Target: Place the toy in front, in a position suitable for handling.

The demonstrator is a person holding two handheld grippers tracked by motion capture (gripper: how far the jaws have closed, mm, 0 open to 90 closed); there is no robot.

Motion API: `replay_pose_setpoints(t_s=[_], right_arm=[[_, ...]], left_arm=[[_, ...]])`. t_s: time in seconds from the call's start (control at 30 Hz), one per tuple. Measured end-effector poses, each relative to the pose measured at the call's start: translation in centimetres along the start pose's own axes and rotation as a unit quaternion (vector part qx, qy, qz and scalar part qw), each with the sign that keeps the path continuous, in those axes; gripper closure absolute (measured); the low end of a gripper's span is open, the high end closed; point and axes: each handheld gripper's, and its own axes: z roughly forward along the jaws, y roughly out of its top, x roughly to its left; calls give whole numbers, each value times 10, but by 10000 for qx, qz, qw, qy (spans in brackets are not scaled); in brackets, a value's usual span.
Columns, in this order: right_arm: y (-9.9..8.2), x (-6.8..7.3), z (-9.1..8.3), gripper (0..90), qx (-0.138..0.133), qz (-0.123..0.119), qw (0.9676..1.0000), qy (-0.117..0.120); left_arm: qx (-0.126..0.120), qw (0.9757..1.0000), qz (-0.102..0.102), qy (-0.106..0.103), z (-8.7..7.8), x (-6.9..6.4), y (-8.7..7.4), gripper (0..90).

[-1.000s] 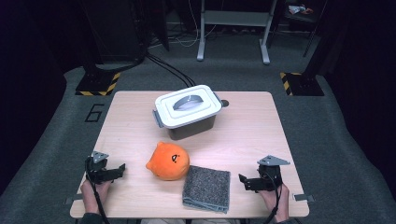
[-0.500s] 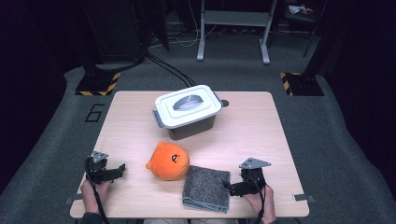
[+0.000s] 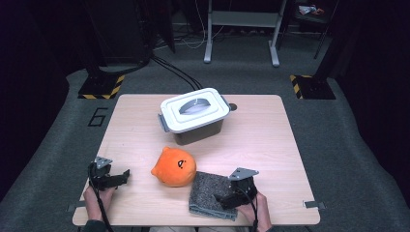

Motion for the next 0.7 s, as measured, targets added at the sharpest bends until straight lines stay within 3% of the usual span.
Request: replay_pose_setpoints(t_s=[0.17, 0.37, 0.5, 0.7], right_arm=[[3, 10, 12, 0, 123, -201, 9997, -26], [5, 17, 21, 0, 258, -251, 9994, -11], [4, 19, 29, 5, 365, -286, 9988, -142], [0, 17, 32, 89, 511, -363, 9978, -225]], left_arm=[[7, 10000, 27, 5, 0, 0, 0, 85], [10, 10000, 24, 4, 0, 0, 0, 85], [3, 10000, 14, -2, 0, 0, 0, 85], [15, 10000, 31, 9, 0, 0, 0, 85]])
